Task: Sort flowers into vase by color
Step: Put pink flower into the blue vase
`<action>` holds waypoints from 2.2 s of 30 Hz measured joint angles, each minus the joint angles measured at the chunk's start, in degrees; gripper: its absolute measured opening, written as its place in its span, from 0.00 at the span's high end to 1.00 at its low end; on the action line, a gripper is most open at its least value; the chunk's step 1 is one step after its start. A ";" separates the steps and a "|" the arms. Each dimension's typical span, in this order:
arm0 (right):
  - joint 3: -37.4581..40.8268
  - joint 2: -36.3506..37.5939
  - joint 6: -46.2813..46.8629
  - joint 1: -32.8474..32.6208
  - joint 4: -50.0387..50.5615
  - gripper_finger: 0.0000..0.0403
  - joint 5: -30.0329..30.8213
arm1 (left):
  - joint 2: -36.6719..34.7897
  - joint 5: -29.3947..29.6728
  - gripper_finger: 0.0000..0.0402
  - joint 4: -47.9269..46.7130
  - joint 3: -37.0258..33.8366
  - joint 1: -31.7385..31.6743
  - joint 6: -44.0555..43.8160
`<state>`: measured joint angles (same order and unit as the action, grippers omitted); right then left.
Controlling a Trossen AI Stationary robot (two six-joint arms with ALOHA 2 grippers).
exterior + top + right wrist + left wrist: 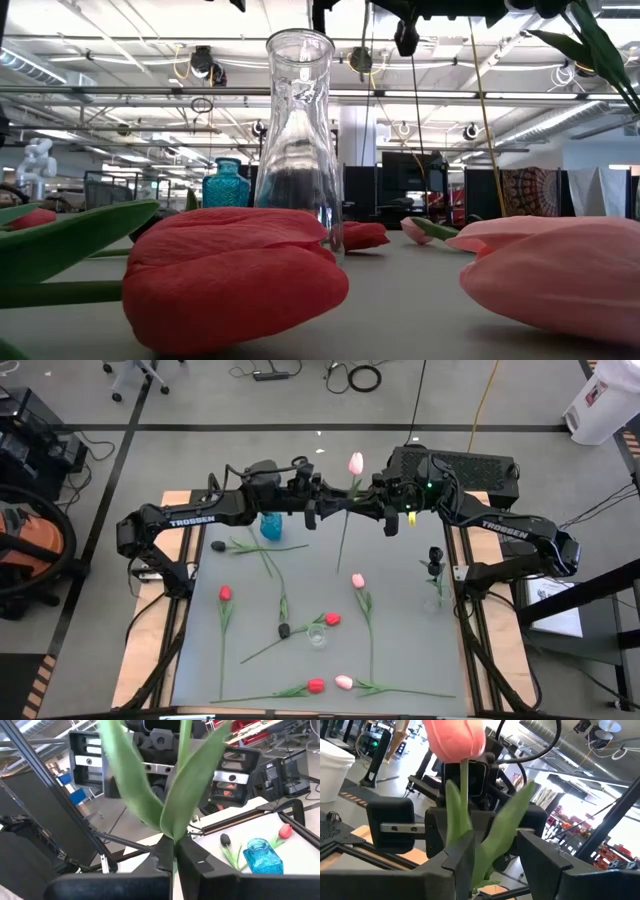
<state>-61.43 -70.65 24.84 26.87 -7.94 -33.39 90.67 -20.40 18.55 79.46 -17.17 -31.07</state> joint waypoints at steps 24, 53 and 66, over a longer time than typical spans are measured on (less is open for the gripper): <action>0.00 4.34 2.98 0.75 0.35 1.00 0.43 | -0.33 -0.83 0.61 -0.01 0.00 0.00 0.44; 0.00 3.75 4.41 -6.01 3.85 1.00 4.82 | -0.37 -0.35 0.61 0.57 0.00 1.07 -0.07; 0.00 3.17 4.70 -5.99 3.83 1.00 4.90 | -0.04 5.51 0.61 0.20 -0.04 2.56 0.46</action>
<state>-61.43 -67.48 29.54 20.88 -4.12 -28.49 90.63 -14.89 18.74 79.42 -14.61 -30.61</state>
